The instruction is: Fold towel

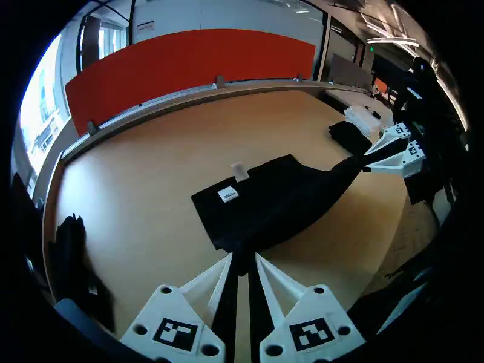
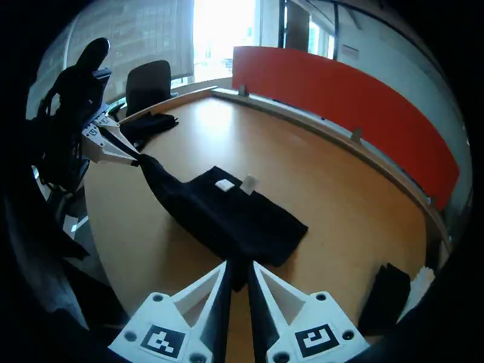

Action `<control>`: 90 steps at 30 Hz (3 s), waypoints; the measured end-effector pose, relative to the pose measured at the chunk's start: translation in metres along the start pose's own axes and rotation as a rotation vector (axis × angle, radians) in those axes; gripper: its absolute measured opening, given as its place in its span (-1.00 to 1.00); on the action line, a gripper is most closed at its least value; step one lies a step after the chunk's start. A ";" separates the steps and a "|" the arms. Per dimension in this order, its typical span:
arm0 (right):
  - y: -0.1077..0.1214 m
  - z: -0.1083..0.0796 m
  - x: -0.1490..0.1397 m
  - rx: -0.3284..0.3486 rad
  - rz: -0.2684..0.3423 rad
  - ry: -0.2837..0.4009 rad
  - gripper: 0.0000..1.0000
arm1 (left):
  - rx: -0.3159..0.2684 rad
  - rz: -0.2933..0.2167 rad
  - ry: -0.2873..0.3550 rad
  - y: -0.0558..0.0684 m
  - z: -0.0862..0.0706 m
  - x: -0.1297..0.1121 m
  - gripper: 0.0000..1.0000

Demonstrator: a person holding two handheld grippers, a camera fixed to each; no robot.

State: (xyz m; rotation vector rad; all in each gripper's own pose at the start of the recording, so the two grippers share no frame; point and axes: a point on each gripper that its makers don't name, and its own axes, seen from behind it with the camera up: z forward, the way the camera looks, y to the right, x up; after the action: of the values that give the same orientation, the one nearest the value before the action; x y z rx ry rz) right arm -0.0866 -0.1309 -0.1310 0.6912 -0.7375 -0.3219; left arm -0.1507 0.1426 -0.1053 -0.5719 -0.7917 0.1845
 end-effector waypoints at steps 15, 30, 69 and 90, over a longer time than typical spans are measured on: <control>0.028 0.031 0.005 -0.012 0.005 -0.040 -0.68 | 0.026 0.004 -0.002 -0.019 0.033 0.016 -0.79; 0.058 0.064 0.005 -0.025 0.019 -0.075 -0.68 | 0.043 -0.004 -0.024 -0.039 0.075 0.023 -0.79; 0.103 0.129 -0.034 -0.104 0.053 -0.193 0.24 | 0.129 0.016 -0.080 -0.074 0.150 0.009 0.28; 0.124 0.133 -0.029 -0.155 0.059 -0.185 0.67 | 0.185 0.073 -0.073 -0.095 0.151 0.019 0.80</control>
State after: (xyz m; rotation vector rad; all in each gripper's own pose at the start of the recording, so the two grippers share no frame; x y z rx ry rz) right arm -0.1969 -0.0871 0.0094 0.4960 -0.8968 -0.3886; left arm -0.2510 0.1329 0.0436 -0.4209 -0.8151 0.3433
